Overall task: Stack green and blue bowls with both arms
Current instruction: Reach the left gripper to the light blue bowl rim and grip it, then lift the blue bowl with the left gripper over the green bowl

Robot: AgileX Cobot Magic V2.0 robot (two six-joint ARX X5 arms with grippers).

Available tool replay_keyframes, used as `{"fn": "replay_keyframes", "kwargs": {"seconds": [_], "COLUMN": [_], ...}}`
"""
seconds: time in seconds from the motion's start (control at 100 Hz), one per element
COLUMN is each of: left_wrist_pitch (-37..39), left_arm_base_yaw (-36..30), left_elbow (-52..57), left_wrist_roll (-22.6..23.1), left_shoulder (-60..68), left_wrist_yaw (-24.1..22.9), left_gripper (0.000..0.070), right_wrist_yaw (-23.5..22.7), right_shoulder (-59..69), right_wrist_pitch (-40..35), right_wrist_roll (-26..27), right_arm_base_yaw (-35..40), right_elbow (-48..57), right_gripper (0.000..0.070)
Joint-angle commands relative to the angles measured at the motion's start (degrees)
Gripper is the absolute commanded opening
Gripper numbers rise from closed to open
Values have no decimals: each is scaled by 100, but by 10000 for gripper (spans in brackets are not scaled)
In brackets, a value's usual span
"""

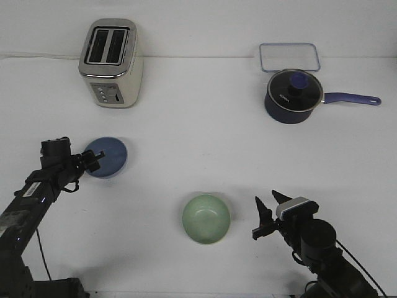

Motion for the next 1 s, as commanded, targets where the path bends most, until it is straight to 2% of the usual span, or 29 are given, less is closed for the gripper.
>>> {"fn": "replay_keyframes", "kwargs": {"seconds": [0.0,0.19,0.37,0.53,0.61,0.84,0.99], "left_wrist_pitch": [-4,-127,-431,-885,-1193,-1871,-1814], "left_arm_base_yaw": [15,13,-105,-466,-804,-2293,-3383], "left_elbow": [109,234,619,1086,1318,1464,1464], "left_wrist_roll": [214,341,474,684,831,1202,1235], "left_shoulder": [111,101,-144,-575,-776,-990,-940], "left_wrist_yaw": [13,131,699,1314,1534,1554,1486], "left_gripper": [0,14,14,14,14,14,14], "right_wrist_yaw": [0,0,0,0,0,0,0], "right_shoulder": [17,17,17,17,17,17,17], "right_wrist_pitch": [33,31,33,35,35,35,35], "right_wrist_roll": [-2,-2,-2,-2,-2,-2,-2], "right_arm_base_yaw": [44,44,44,44,44,44,44], "right_elbow": [7,7,7,7,7,7,7], "right_gripper": [341,341,341,341,341,341,341]}}
